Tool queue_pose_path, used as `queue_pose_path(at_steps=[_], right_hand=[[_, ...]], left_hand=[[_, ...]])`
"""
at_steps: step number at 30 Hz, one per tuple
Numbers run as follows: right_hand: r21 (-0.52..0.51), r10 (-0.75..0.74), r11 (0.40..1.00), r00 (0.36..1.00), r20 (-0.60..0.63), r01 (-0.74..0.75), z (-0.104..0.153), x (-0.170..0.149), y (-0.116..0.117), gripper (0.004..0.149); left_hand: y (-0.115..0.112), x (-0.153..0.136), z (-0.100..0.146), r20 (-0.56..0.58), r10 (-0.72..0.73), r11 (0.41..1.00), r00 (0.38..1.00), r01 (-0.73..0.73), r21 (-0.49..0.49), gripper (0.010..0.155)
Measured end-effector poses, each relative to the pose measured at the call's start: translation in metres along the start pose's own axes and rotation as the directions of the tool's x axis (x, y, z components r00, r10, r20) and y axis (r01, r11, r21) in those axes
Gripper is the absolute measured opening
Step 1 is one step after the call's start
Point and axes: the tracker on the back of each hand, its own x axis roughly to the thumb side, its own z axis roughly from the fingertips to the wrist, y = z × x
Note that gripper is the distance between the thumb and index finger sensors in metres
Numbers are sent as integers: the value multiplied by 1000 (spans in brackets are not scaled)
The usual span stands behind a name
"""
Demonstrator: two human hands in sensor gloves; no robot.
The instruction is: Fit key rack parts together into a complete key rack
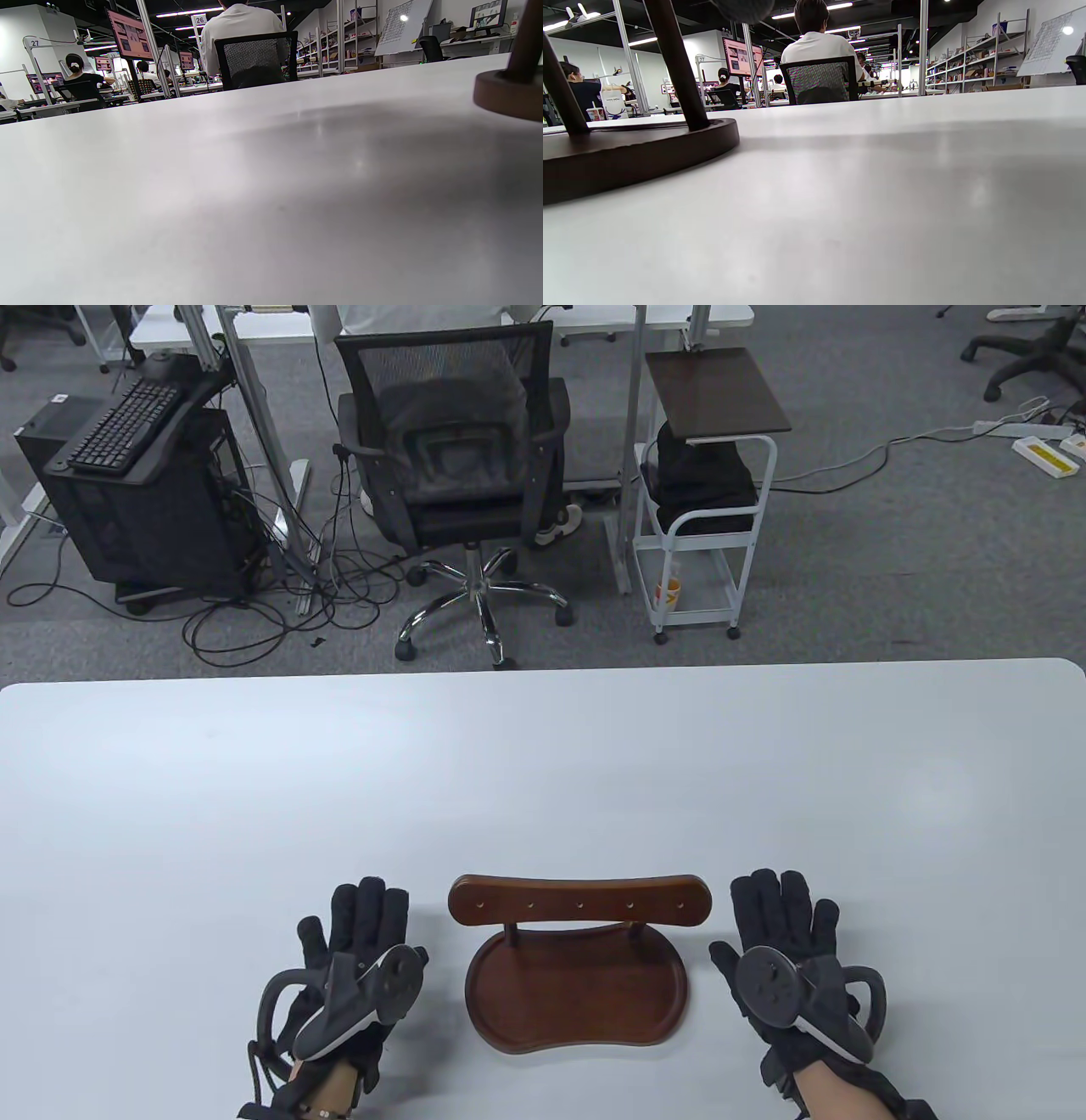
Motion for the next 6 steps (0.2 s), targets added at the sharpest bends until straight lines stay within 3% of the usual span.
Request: queue_pose_path(at_steps=[6], right_hand=[[33, -26, 999, 1000, -5, 27, -1, -1, 3, 70]], left_hand=[[1, 0, 1, -3, -3, 1000, 1000, 2, -15, 70]])
